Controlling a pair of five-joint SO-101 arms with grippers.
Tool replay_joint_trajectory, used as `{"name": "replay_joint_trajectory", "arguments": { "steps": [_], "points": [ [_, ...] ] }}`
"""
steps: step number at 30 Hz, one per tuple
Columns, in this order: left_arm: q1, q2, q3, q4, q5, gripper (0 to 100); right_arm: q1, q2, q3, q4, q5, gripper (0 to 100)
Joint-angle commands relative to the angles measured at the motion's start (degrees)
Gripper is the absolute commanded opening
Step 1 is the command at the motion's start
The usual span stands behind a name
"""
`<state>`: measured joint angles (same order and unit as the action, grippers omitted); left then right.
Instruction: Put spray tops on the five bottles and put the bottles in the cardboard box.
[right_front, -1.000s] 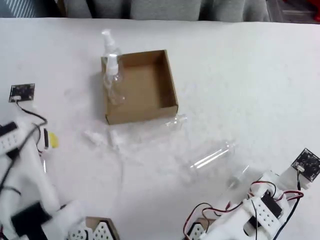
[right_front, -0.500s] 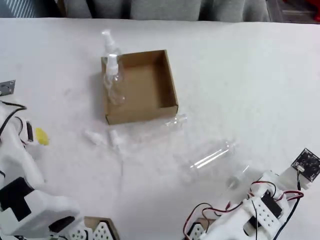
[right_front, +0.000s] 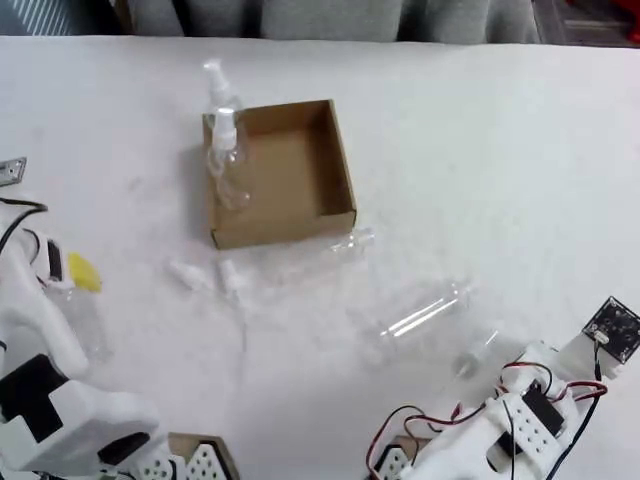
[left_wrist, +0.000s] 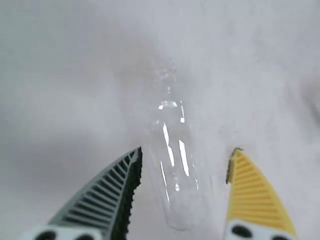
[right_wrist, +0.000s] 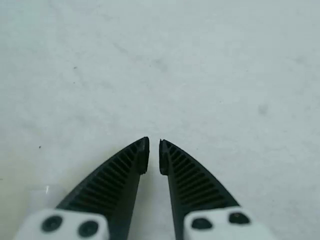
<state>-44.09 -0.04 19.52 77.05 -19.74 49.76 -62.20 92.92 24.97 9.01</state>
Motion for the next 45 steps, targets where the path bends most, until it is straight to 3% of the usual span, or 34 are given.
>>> {"name": "replay_joint_trajectory", "arguments": {
  "steps": [1, 6, 11, 23, 35, 45],
  "points": [
    [-0.48, -0.31, -4.57, 7.12, -0.09, 26, 0.04, -0.66, -0.26, -1.01, 0.53, 1.5],
    [-1.71, -0.31, -6.07, 12.13, 6.51, 26, 0.04, -0.66, -0.26, -1.01, 0.53, 1.5],
    [-5.14, -0.13, -5.71, 7.38, 14.07, 26, 0.04, -0.66, -0.26, -1.01, 0.53, 1.5],
    [-2.24, -0.13, 4.22, -7.82, 14.33, 26, 0.04, -0.66, -0.26, -1.01, 0.53, 1.5],
    [-0.04, 5.49, 4.31, -9.49, 14.24, 26, -0.04, -0.66, -0.26, -1.01, 0.7, 1.5],
    [0.13, 12.18, -4.75, -8.0, 14.07, 26, -0.13, -0.66, -0.26, -1.01, 0.7, 1.5]
  ]
}}
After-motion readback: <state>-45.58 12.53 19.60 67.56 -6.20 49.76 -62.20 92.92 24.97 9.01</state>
